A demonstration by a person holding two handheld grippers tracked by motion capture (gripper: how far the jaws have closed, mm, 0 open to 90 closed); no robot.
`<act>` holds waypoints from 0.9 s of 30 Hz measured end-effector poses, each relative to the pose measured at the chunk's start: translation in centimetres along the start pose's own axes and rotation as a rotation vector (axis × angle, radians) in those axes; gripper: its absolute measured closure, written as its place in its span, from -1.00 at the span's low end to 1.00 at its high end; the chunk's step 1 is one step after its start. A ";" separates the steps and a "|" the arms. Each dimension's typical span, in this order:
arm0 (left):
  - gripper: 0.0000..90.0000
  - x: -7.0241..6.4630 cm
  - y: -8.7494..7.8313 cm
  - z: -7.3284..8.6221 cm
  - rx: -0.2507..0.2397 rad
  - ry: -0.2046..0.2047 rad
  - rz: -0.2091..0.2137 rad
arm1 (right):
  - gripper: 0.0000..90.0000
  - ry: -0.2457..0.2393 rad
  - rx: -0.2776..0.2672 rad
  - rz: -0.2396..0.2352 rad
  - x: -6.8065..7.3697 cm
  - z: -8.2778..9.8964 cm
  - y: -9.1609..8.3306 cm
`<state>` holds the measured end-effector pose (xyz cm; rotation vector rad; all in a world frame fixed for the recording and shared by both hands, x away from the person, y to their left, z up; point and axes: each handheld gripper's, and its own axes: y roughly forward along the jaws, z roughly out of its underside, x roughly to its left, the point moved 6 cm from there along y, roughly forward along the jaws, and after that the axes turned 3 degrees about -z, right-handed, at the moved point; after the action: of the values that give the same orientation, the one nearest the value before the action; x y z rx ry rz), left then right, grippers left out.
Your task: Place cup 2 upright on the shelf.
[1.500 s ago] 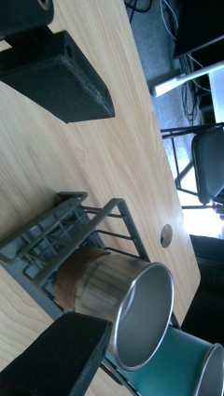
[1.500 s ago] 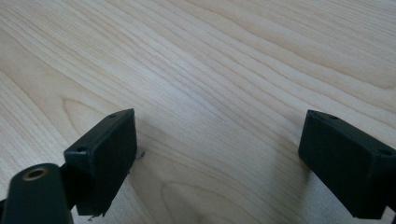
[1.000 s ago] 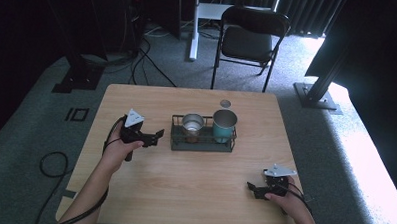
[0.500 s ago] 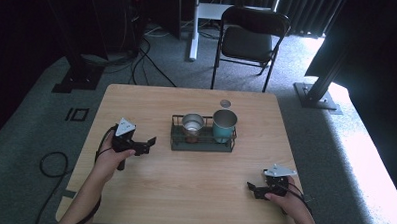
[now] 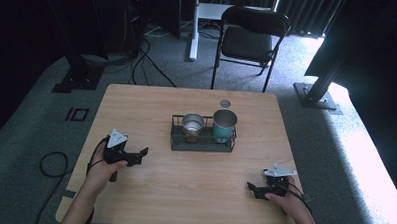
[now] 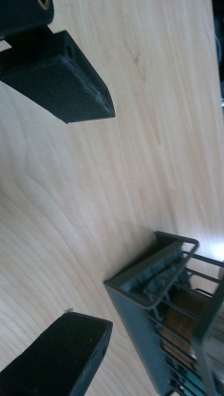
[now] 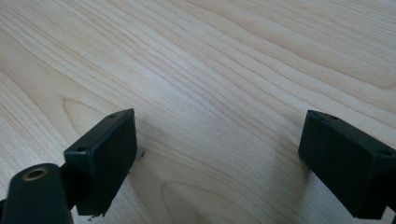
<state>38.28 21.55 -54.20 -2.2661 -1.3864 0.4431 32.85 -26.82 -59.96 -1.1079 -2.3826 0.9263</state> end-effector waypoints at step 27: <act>-0.94 2.0 -2.0 5.1 0.070 -0.052 -0.091 | -0.75 0.001 0.000 0.000 0.0 0.0 0.0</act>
<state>35.17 25.13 -57.61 -2.1401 -1.4705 0.5153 32.85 -26.81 -59.96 -1.1079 -2.3819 0.9253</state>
